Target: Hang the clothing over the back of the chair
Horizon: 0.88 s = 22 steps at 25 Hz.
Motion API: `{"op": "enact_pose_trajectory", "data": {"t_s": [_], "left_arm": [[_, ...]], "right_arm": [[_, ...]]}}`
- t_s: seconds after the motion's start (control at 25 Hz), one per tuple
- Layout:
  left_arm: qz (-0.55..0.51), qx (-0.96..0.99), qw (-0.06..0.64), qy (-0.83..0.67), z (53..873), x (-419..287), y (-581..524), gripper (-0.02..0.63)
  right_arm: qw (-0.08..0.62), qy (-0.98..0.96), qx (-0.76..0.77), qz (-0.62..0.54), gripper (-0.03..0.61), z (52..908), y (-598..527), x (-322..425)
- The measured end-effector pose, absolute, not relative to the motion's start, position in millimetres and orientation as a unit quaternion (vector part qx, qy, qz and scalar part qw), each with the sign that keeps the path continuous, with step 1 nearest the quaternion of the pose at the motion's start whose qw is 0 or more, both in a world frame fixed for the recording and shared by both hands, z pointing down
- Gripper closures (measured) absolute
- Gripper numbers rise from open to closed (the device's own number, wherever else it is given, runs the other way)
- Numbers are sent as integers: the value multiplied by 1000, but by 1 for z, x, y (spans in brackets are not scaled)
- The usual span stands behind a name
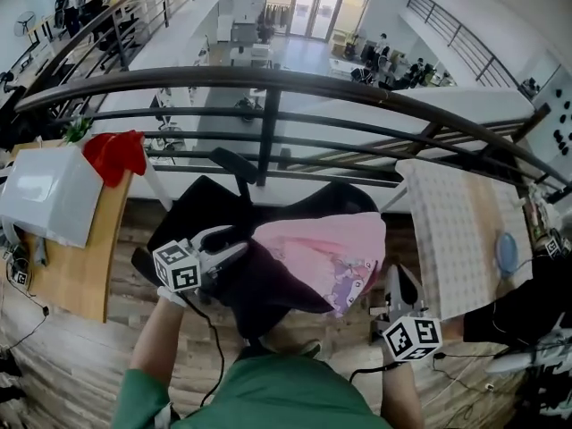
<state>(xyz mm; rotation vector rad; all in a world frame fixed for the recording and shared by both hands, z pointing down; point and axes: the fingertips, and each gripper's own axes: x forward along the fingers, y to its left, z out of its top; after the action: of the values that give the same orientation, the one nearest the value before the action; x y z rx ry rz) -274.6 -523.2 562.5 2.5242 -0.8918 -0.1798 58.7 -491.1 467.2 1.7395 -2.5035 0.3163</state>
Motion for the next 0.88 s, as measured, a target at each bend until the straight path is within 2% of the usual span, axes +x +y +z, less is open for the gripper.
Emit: {"op": "enact_pose_trajectory", "data": {"t_s": [0.2,0.44,0.76,0.88], "left_arm": [[-76,896,238,-368,578,-285,-516,379],[-69,886,213,-406,548,-286,-466,423],[-51,828,154,-537,488,-249,-371,565],[-34,794,134,-592,471,-224,-328,591]], "right_arm": [[52,-819,561,109,575,473,-489,60],[40,-840,528,117,575,470,-461,49],[-4,-886,455,94,575,442,-403,89],[-18,-897,433,88,575,431,-368,113]]}}
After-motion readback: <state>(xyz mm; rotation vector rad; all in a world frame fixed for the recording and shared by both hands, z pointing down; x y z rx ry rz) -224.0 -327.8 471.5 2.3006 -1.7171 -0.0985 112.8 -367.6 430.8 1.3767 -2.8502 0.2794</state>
